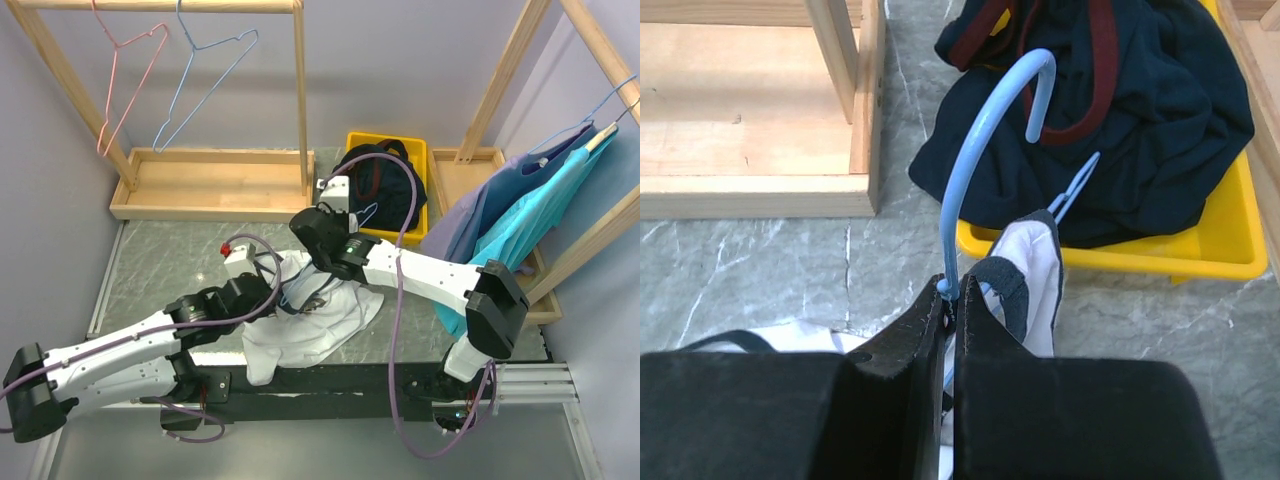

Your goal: Place the tank top on the hanger

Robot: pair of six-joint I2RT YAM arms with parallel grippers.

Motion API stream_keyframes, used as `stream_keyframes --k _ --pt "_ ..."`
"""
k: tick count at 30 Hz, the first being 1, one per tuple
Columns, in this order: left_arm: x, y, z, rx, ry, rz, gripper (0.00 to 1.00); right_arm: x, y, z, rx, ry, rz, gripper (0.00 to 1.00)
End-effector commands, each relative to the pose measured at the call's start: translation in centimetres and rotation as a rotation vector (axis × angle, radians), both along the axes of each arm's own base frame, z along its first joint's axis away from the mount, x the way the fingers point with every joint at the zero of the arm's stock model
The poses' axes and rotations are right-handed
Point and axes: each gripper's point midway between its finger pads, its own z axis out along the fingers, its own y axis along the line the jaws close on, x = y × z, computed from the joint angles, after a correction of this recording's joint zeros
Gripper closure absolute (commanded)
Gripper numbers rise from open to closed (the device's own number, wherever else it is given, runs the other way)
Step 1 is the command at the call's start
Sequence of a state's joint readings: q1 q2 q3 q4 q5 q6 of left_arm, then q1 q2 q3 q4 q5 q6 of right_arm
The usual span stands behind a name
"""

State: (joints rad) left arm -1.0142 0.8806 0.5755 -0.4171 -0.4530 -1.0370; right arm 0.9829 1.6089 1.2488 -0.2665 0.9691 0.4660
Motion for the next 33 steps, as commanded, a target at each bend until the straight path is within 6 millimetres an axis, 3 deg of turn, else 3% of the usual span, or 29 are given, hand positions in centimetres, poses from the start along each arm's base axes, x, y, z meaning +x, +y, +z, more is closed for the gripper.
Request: stream_keyframes --k 1,14,19,26,33 --pt "-0.8 -0.9 2.9 -0.071 -0.033 -0.082 0.91 0.9 0.6 0.7 0.076 -0.033 -0.052 1.0" --pt "-2.5 -0.9 3.9 -0.082 -0.007 -0.174 0.98 1.9 0.0 0.6 0.109 -0.041 -0.109 1.0" --pt "-2.9 -0.8 5.8 -0.131 -0.041 -0.186 0.94 2.0 0.2 0.4 0.114 -0.038 -0.118 1.0" --pt "-1.8 -1.1 7.6 -0.13 -0.084 -0.163 0.92 1.7 0.9 0.5 0.114 -0.03 -0.102 1.0" --pt "0.9 -3.1 8.7 -0.063 -0.13 -0.141 0.77 1.1 1.6 1.7 0.129 -0.034 -0.084 1.0"
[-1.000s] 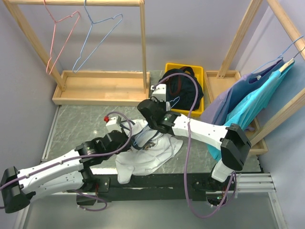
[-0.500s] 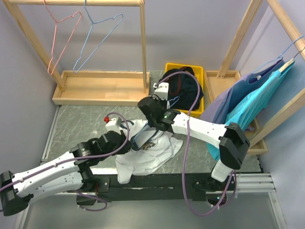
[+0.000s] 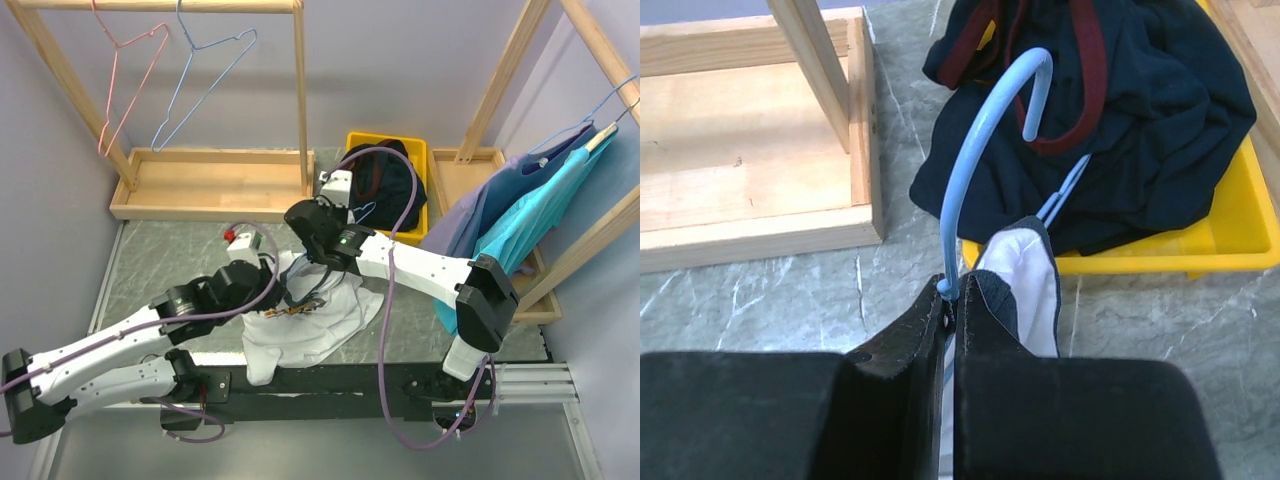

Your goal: Place the tank top on the hanger

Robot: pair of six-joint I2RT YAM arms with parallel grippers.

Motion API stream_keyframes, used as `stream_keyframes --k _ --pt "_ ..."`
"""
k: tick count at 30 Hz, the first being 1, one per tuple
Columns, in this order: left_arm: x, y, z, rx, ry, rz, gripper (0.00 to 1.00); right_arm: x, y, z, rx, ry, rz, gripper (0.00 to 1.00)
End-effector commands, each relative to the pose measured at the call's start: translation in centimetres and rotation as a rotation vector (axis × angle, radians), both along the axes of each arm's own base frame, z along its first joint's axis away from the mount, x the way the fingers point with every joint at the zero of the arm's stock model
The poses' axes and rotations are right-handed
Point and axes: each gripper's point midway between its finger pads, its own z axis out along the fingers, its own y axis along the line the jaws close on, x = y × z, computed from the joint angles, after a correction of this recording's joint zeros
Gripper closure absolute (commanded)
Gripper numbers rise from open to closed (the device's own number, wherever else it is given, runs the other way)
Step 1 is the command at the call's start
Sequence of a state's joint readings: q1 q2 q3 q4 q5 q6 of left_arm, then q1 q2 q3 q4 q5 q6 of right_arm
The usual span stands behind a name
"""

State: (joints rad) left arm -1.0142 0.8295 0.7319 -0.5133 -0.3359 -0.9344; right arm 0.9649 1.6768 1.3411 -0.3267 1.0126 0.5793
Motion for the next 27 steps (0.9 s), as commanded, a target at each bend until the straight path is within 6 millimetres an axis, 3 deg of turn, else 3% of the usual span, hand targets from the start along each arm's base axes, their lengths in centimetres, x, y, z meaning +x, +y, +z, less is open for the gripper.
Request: stream_keyframes --k 1,4,7,10,13,18,21,24,25,27 --pt "2.5 -1.8 3.1 -0.01 -0.099 0.019 0.76 -0.4 1.5 1.2 0.066 -0.016 0.012 1.0" --pt "3.8 -2.5 3.6 0.02 -0.123 0.041 0.72 -0.7 1.6 1.2 0.07 -0.006 0.024 1.0" --pt "4.5 -3.0 3.9 0.035 -0.141 0.031 0.52 -0.8 1.6 0.9 0.074 0.006 0.03 1.0" --pt "4.8 -3.2 3.5 0.057 -0.14 0.017 0.48 -1.0 1.8 0.7 0.084 0.017 0.048 1.0" --pt "4.6 -2.5 3.9 0.06 -0.15 0.022 0.33 -1.1 2.0 0.4 0.084 0.027 0.059 1.0" --pt "3.8 -0.9 5.7 0.053 -0.186 0.003 0.27 -1.2 2.9 0.0 0.11 0.052 0.105 1.0" --pt "3.5 0.5 6.7 0.073 -0.194 0.016 0.29 -1.3 3.6 0.7 0.129 0.06 0.146 1.0" --pt "2.8 1.8 6.9 0.079 -0.188 0.03 0.39 -1.2 3.8 1.2 0.125 0.062 0.159 1.0" --pt "2.6 2.1 6.6 0.085 -0.178 0.03 0.53 -1.2 3.9 1.3 0.123 0.061 0.16 1.0" --pt "2.2 2.6 5.4 0.103 -0.15 0.032 0.64 -1.2 3.7 1.1 0.116 0.064 0.16 1.0"
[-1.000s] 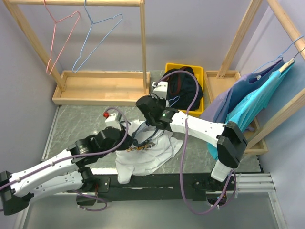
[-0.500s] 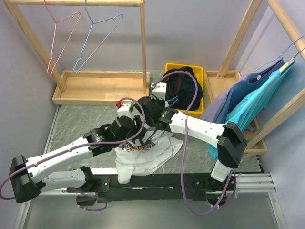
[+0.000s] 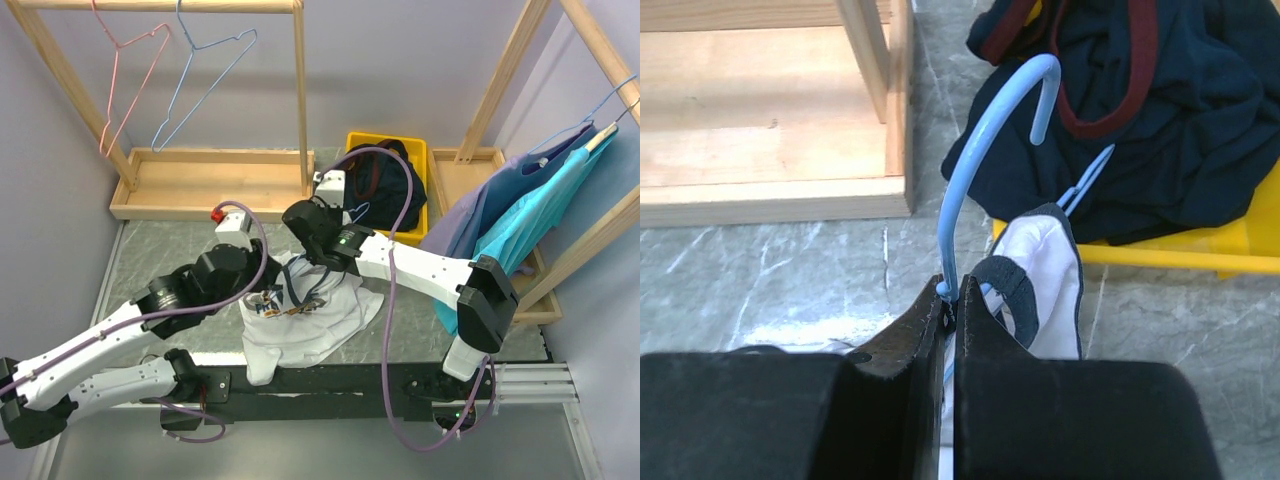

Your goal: Place the tank top on the hanger

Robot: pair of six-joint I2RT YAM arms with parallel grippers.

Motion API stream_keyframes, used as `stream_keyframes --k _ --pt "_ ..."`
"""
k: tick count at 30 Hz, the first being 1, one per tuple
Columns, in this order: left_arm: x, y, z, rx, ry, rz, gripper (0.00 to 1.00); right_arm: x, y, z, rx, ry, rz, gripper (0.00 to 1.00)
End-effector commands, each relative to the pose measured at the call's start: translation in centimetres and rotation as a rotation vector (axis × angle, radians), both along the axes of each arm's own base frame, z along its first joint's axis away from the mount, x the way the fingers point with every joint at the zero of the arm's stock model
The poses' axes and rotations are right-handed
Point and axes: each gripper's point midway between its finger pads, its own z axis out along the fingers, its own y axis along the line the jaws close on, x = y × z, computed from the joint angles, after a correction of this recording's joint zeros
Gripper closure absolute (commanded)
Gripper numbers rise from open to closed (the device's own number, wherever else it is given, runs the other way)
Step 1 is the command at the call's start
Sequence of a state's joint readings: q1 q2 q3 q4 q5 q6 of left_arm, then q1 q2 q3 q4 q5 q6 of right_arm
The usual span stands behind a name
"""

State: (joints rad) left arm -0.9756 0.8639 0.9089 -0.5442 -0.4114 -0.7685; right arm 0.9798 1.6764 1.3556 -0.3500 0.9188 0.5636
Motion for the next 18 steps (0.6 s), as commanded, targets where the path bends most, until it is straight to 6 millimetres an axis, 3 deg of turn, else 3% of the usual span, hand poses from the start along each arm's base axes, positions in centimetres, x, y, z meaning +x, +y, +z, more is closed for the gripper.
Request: stream_keyframes --k 1,3,7,18 --pt "-0.9 1.7 -1.4 0.061 0.036 0.013 0.76 -0.4 2.0 1.6 0.107 0.014 0.065 1.0" --pt "-1.3 1.7 -3.6 0.089 0.073 0.0 0.78 -0.4 2.0 1.7 0.108 0.013 0.067 1.0" --pt "-1.7 1.8 -6.6 0.127 0.122 -0.005 0.67 -0.4 2.0 2.1 0.11 0.011 0.071 1.0" --pt "-0.6 0.2 -7.6 0.168 0.1 -0.048 0.59 -0.5 1.6 2.4 0.109 0.008 0.068 1.0"
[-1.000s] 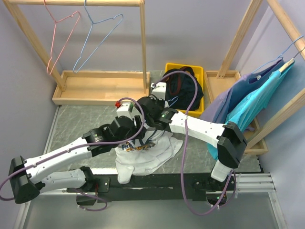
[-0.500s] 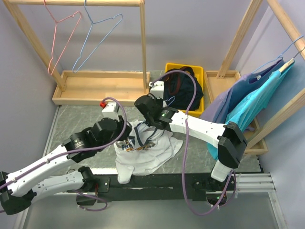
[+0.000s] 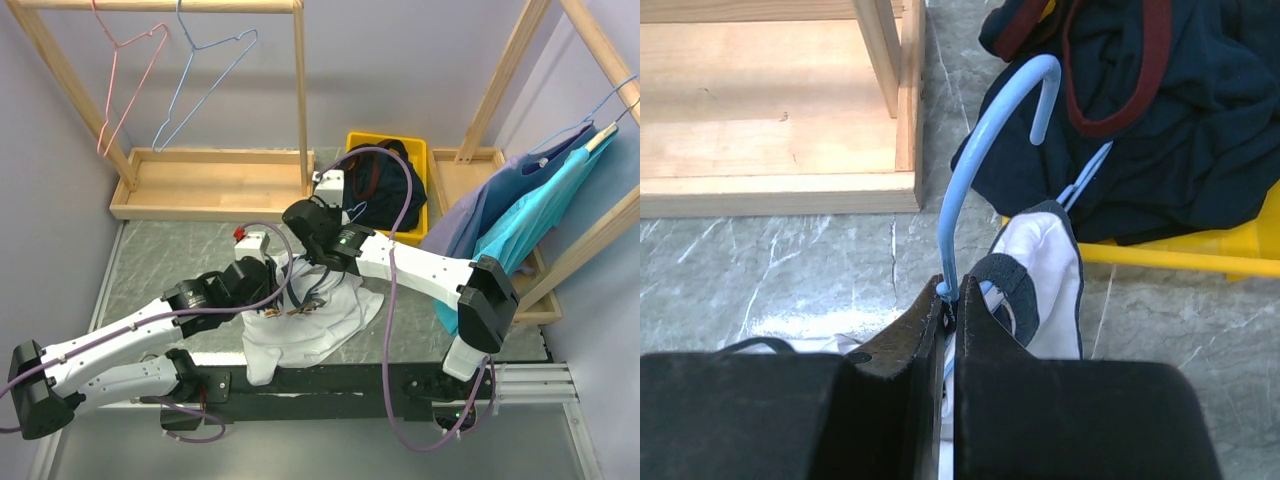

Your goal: Place the tank top on the hanger

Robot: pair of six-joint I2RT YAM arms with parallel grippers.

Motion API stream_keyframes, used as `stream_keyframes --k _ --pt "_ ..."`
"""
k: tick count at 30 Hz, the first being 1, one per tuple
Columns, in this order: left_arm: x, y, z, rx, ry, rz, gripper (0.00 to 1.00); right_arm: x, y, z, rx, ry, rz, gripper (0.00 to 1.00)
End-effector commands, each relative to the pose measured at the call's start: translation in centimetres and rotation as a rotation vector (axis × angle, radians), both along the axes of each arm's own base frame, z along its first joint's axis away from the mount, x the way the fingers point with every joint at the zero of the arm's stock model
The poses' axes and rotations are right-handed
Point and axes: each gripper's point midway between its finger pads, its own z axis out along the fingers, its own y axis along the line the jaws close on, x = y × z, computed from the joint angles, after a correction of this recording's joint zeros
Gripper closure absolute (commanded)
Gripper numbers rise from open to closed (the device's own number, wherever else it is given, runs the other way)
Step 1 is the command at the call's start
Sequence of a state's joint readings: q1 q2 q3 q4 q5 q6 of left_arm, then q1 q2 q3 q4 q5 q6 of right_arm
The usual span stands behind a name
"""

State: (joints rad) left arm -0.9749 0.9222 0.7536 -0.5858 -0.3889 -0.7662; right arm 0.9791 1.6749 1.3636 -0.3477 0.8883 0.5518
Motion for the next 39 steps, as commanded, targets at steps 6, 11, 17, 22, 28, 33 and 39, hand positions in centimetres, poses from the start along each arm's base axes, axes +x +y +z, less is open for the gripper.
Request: stream_keyframes --k 6,11,17,22,28,33,39 --pt "1.8 -1.9 0.7 -0.008 -0.069 -0.033 0.63 -0.6 1.3 2.3 0.104 0.005 0.054 1.0" --pt "2.4 -2.6 1.9 -0.028 -0.12 -0.063 0.97 -0.9 1.2 2.0 0.097 0.012 0.07 1.0" --pt "2.6 -2.0 2.5 -0.012 -0.163 -0.064 0.99 -1.8 1.9 2.0 0.125 0.029 0.19 0.86" --pt "2.4 -1.9 2.1 -0.046 -0.182 -0.067 0.99 -3.8 2.7 3.3 0.194 0.017 0.349 0.56" --pt "2.3 -1.7 2.3 -0.083 -0.218 -0.068 0.99 -6.1 3.8 4.7 0.249 0.018 0.516 0.46" --pt "2.4 -1.4 2.0 -0.071 -0.226 -0.062 0.99 -7.7 4.1 4.9 0.31 0.047 0.612 0.49" --pt "2.3 -1.4 2.7 -0.09 -0.243 -0.069 0.99 -12.0 6.7 0.0 0.393 0.213 0.898 0.58"
